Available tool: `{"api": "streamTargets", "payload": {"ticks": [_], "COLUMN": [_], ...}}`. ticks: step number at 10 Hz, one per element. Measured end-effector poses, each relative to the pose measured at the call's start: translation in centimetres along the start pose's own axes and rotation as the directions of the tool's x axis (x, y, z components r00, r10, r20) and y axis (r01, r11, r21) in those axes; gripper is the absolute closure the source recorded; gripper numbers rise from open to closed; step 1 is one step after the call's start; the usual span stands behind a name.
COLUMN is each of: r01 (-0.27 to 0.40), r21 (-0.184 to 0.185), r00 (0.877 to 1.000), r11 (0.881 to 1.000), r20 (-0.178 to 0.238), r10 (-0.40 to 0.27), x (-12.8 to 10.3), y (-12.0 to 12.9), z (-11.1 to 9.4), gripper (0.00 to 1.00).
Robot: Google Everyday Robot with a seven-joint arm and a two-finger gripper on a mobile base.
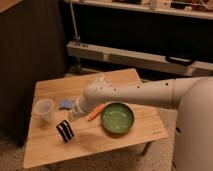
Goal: Knock the eraser over
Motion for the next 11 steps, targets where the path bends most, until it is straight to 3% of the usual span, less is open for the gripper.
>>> {"api": "streamTargets", "payload": {"ticks": [2, 5, 7, 9, 11], "r01": [0.028, 0.087, 0.128, 0.162, 0.163], "r21": [-0.022, -0.078, -0.118, -0.126, -0.124], "r00": [0.999, 0.990, 0.975, 0.961, 0.960], "r11": [0.999, 0.993, 0.985, 0.979, 0.979], "r20": [-0.028, -0.105, -0.170, -0.204, -0.208], "r10": [-0.029, -0.095, -0.147, -0.185, -0.187], "x": [-0.6, 0.2, 1.6, 2.5, 2.6], "y": [1.3, 6.1, 10.8, 14.0, 14.1], "z": [1.3, 4.1, 6.4, 7.9, 8.0], "gripper": [1.00, 1.00, 1.00, 0.99, 0.85]}}
